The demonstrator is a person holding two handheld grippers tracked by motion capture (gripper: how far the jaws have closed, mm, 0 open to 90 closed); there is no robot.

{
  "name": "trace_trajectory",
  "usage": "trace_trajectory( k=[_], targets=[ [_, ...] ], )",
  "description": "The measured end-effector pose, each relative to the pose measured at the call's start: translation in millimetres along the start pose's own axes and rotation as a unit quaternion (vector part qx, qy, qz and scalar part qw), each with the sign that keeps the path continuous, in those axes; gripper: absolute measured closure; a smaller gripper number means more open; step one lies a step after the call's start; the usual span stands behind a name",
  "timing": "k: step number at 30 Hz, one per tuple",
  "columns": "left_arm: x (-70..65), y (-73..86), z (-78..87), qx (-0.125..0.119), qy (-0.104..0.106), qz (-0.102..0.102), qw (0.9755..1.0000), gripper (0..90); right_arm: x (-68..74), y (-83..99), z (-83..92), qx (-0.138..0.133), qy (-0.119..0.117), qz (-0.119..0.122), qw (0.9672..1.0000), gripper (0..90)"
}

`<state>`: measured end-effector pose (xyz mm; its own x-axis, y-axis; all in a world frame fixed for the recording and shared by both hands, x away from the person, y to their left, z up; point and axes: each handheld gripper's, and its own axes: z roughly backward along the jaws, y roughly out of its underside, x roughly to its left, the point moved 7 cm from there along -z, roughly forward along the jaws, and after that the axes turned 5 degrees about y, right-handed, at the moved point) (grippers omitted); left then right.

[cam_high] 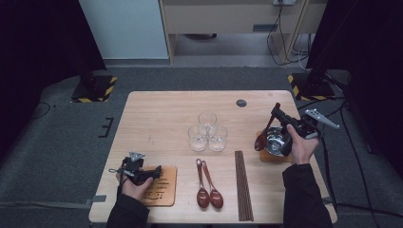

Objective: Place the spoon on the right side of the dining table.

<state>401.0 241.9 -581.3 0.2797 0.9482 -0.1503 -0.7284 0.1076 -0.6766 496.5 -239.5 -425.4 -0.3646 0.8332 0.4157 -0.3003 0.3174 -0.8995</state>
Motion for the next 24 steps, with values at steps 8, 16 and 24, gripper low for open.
trace_trajectory(
  k=[8,16,24],
  targets=[
    [0.0,0.0,0.0,0.0,0.0,0.0,1.0,2.2,-12.0,-5.8,-0.8,-0.006,0.016,-0.007,0.9998,85.4],
    [0.0,0.0,0.0,0.0,0.0,0.0,1.0,2.2,-24.6,-7.0,-2.5,-0.009,0.03,-0.016,0.9994,85.4],
    [0.0,0.0,0.0,0.0,0.0,0.0,1.0,2.2,-34.8,-6.1,-4.1,-0.008,0.043,-0.021,0.9988,85.4]
  ],
)
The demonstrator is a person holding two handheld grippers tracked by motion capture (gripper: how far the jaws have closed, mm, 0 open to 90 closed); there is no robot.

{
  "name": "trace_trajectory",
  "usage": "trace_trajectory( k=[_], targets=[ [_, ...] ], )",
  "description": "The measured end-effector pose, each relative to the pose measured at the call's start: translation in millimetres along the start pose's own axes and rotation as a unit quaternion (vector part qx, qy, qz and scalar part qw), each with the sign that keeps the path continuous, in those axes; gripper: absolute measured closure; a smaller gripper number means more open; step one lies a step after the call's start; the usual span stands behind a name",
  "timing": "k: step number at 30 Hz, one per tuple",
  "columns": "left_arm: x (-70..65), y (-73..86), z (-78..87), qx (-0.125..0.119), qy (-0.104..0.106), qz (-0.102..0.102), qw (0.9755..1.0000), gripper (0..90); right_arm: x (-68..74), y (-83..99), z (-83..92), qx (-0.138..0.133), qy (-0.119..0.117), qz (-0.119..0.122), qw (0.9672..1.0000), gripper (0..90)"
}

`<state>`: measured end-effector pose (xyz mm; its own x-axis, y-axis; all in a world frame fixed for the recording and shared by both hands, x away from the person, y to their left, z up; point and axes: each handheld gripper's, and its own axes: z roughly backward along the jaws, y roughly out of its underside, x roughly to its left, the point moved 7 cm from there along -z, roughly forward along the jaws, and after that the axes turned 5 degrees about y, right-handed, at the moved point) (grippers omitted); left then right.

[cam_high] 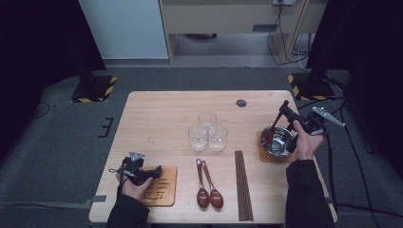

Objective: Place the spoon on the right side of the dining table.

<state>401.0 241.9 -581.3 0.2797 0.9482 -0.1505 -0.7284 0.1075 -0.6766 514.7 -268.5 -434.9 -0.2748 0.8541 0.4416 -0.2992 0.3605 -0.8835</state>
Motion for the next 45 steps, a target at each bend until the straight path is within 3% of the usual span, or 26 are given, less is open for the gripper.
trace_trajectory(
  k=[14,23,32,45],
  targets=[
    [0.0,0.0,0.0,0.0,0.0,0.0,1.0,2.2,-21.6,-2.9,-5.4,-0.007,0.024,-0.015,0.9996,85.4],
    [0.1,0.0,0.0,0.0,0.0,-0.001,1.0,2.2,-34.7,5.9,-10.6,0.0,0.044,-0.014,0.9989,85.3],
    [0.2,0.0,0.0,0.0,0.0,-0.001,1.0,2.2,-44.5,16.5,-14.0,0.013,0.067,0.0,0.9977,85.2],
    [0.1,0.0,0.0,0.0,0.0,-0.001,1.0,2.2,-47.8,30.5,-16.1,0.04,0.082,0.019,0.9956,84.7]
  ],
)
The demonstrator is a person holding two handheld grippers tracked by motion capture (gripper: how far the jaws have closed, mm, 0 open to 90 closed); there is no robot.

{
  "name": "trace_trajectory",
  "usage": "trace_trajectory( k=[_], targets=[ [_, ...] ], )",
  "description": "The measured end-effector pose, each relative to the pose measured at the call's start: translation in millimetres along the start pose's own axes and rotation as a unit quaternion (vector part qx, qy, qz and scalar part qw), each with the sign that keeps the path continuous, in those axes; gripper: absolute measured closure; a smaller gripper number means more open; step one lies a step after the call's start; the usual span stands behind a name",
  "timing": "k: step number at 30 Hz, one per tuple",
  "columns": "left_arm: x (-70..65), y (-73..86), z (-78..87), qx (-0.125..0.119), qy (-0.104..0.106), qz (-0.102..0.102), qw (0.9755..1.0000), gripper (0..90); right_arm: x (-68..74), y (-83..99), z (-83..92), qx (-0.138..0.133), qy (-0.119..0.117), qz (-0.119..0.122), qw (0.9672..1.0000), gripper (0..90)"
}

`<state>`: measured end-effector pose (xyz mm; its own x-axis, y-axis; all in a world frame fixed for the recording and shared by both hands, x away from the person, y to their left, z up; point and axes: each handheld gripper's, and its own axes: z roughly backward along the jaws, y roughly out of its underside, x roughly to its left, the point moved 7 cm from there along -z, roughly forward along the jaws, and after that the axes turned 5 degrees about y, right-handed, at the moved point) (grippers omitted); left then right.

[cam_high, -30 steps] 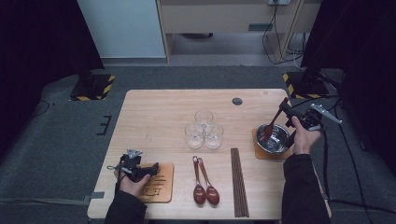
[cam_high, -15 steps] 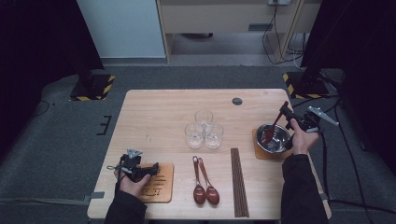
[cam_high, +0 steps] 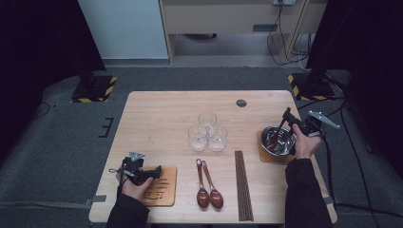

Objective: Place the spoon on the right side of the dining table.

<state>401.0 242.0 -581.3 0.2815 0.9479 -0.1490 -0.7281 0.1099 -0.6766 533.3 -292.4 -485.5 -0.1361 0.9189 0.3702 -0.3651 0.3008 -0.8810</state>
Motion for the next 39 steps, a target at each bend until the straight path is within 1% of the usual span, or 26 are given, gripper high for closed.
trace_trajectory(
  k=[7,14,15,16,17,21,24,26,32,35,38,39],
  targets=[
    [-0.2,0.0,0.0,0.0,0.0,0.001,1.0,2.2,-2.3,2.5,1.7,0.01,0.007,0.007,0.9999,81.0],
    [0.0,0.0,0.0,0.0,0.0,0.0,1.0,2.2,-7.3,7.9,4.8,0.03,0.023,0.031,0.9988,71.8],
    [-0.2,0.0,-0.1,0.0,0.0,0.001,1.0,2.2,-7.5,8.3,5.3,0.031,0.023,0.032,0.9988,70.9],
    [-0.2,0.0,0.0,0.0,0.0,0.001,1.0,2.2,-8.0,9.1,5.9,0.035,0.022,0.033,0.9986,67.9],
    [0.0,0.0,0.0,0.0,0.0,0.0,1.0,2.2,-8.8,10.4,6.1,0.041,0.024,0.036,0.9982,66.4],
    [-0.2,0.0,0.0,0.0,0.0,0.001,1.0,2.2,-13.2,15.5,8.4,0.052,0.033,0.056,0.9965,60.4],
    [-0.2,0.0,-0.1,0.0,0.0,0.001,1.0,2.2,-16.7,18.1,10.3,0.057,0.04,0.063,0.9956,58.3],
    [-0.2,0.0,0.0,0.0,0.0,0.001,1.0,2.2,-19.8,20.8,11.3,0.065,0.044,0.067,0.9947,54.4],
    [-0.2,0.0,-0.1,0.0,0.0,0.001,1.0,2.1,-27.4,29.0,15.4,0.08,0.053,0.07,0.9929,50.3],
    [-0.2,0.0,-0.1,0.0,0.0,0.001,1.0,2.1,-30.6,34.1,18.4,0.09,0.058,0.076,0.9913,47.8],
    [-0.2,0.0,-0.1,0.0,0.0,0.001,1.0,2.1,-32.4,34.4,22.1,0.093,0.06,0.075,0.991,46.0],
    [-0.2,0.0,-0.1,0.0,0.0,0.001,1.0,2.1,-32.5,35.3,23.3,0.098,0.06,0.078,0.9903,45.1]
  ],
)
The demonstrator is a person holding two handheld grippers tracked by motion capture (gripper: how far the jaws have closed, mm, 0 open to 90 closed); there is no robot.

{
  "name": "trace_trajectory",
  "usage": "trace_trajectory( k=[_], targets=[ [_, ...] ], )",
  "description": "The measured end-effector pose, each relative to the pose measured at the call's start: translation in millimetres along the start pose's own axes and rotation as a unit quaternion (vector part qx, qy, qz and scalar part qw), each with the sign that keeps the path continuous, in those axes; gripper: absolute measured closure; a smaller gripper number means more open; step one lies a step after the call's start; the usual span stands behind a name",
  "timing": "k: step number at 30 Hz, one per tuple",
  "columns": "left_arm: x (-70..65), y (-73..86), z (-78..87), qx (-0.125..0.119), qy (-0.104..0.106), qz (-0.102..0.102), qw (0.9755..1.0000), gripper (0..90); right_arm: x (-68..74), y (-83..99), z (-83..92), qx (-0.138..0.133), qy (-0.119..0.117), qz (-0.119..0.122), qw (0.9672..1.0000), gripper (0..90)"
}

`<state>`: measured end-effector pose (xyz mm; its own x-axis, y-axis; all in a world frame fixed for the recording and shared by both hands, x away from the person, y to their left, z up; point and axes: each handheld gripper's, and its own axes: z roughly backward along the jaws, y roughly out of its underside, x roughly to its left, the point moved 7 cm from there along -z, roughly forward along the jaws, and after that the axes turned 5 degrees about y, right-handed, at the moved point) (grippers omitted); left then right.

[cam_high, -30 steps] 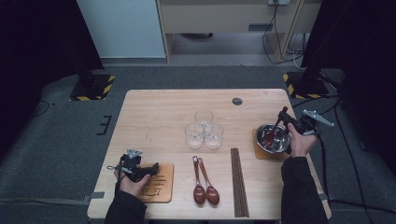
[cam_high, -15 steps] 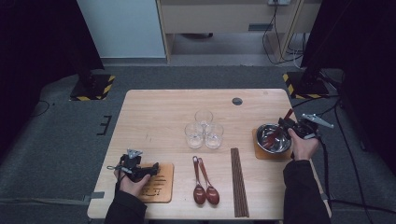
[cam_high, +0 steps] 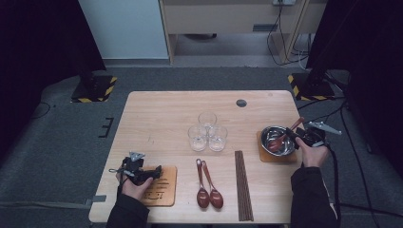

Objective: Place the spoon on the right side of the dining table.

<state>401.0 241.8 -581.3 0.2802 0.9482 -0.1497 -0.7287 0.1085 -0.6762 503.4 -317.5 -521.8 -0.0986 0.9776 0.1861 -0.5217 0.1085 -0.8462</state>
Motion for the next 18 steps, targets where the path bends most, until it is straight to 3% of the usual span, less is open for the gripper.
trace_trajectory(
  k=[8,18],
  targets=[
    [-0.1,0.0,0.0,0.0,0.0,0.0,1.0,2.0,-3.5,6.1,7.6,0.007,-0.005,0.006,0.9999,43.4],
    [-0.3,0.1,0.0,0.0,0.0,0.001,1.0,1.8,0.8,1.2,10.1,-0.01,-0.028,0.031,0.9991,41.7]
  ],
)
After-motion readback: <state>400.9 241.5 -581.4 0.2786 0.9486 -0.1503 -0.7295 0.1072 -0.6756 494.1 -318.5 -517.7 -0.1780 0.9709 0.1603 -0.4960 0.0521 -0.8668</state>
